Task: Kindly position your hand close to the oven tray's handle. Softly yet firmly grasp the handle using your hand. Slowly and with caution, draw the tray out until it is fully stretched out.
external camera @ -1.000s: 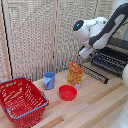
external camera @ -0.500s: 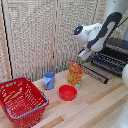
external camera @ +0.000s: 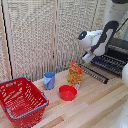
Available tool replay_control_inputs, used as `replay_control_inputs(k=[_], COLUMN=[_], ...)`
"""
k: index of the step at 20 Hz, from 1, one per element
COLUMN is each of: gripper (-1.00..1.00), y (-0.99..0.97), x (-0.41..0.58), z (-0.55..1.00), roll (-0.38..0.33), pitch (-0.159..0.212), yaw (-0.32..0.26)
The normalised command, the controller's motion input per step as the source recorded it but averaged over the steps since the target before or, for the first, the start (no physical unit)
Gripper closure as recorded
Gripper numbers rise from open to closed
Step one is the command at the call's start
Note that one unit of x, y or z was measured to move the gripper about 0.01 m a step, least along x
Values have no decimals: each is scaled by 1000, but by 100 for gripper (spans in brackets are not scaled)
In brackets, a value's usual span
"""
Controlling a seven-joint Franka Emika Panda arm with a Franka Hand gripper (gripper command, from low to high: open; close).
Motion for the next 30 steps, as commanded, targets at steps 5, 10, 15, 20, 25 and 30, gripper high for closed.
replay_control_inputs(k=[5,10,15,20,25,30], gripper=[-100,-100,-100,100,100,100], y=[-395,-482,-327,-252,-145,-43], x=[-6,0,0,-19,0,0], z=[-75,-71,0,0,6,16], roll=[-10,-45,23,37,25,6], pitch=[-13,-4,-9,-22,-2,1], yaw=[0,35,7,4,12,37])
